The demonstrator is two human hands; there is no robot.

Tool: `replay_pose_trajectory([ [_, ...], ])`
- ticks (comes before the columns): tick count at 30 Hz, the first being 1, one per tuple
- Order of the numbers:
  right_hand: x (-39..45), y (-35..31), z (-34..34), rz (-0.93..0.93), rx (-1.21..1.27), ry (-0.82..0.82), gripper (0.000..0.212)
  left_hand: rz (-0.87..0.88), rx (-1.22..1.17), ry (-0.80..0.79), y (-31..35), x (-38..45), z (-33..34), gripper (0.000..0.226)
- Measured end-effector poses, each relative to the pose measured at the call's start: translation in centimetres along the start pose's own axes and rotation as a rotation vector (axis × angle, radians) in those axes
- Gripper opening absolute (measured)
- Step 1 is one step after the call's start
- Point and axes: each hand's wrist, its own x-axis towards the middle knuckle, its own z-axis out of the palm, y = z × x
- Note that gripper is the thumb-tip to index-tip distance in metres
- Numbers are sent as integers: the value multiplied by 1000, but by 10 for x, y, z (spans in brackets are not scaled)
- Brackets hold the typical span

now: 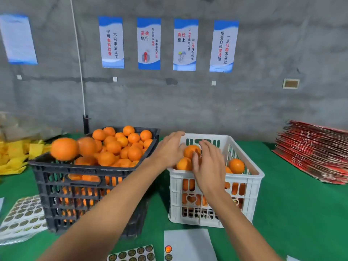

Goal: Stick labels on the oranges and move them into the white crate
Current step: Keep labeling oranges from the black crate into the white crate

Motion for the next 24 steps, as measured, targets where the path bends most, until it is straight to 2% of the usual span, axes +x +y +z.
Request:
replay_pose_trajectory([
  [3, -9, -24, 17, -56, 122, -47, 39, -191, 163, -39, -51, -7, -25, 45],
  [5, -12, -45, 31, -59, 216, -84, 38, -377, 258, -146, -81, -13, -38, 47],
  [7, -12, -65, 46, -55, 296, -105, 38, -478, 268, -238, -99, -15, -48, 57],
  [9, -11, -81, 60, -32, 372, -121, 37, -501, 224, -285, -113, -12, -54, 64],
  [13, -9, -92, 80, 10, 437, -139, 36, -555, 278, -434, -140, -6, -61, 54],
  [17, -10, -88, 95, 36, 474, -140, 34, -589, 263, -561, -153, -4, -61, 77],
  [19, -11, -85, 98, 51, 486, -152, 34, -560, 338, -530, -151, -4, -59, 76],
  [21, -11, -84, 96, 70, 497, -158, 34, -530, 373, -416, -146, -5, -63, 67],
  [24, -9, -83, 86, 91, 550, -142, 34, -332, 285, -11, -125, -13, -73, 62],
])
